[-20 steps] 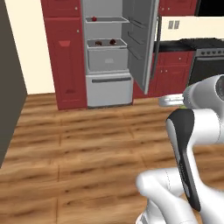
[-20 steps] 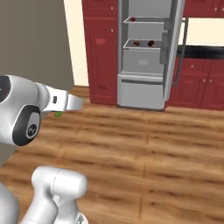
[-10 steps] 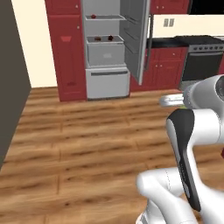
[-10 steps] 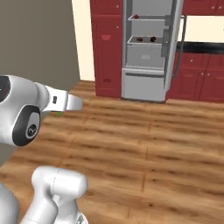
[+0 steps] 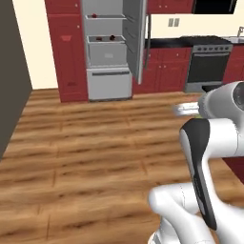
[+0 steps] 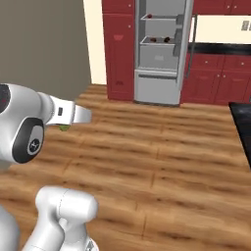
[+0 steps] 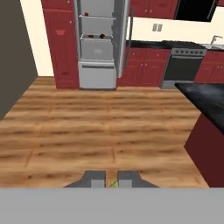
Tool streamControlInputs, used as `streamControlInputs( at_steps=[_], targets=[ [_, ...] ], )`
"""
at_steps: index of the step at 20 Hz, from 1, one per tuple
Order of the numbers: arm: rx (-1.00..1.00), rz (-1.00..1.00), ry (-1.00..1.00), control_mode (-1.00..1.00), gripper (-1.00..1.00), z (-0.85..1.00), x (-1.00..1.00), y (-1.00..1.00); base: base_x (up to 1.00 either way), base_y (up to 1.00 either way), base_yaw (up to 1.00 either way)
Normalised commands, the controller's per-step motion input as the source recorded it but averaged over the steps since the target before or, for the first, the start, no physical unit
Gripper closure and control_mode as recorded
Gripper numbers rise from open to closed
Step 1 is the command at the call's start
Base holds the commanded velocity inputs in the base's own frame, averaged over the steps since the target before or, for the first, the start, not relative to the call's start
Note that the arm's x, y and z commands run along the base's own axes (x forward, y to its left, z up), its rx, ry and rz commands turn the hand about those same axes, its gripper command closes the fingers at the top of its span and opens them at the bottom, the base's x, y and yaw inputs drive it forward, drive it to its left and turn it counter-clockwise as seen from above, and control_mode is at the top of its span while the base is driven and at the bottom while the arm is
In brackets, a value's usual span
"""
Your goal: Gather the bell pepper and lemon wedge from the fridge and place them on a tray on the dining counter. Then gather the steak and chicken drumstick from the fridge and place them on the other tray.
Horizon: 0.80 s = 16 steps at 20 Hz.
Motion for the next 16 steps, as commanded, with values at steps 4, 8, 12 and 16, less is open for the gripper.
streamControlInputs(
  at_steps=[4, 8, 12, 16],
  targets=[
    [0.00, 0.00, 0.00, 1.00, 1.00, 0.00, 0.00, 0.00, -0.76, -0.89, 0.03],
    [0.00, 0.00, 0.00, 1.00, 1.00, 0.00, 0.00, 0.00, -0.64, -0.88, 0.04],
    [0.00, 0.00, 0.00, 1.00, 1.00, 0.00, 0.00, 0.00, -0.58, -0.81, 0.03],
    [0.00, 0.00, 0.00, 1.00, 1.00, 0.00, 0.00, 0.00, -0.41, -0.91, 0.03]
  ],
)
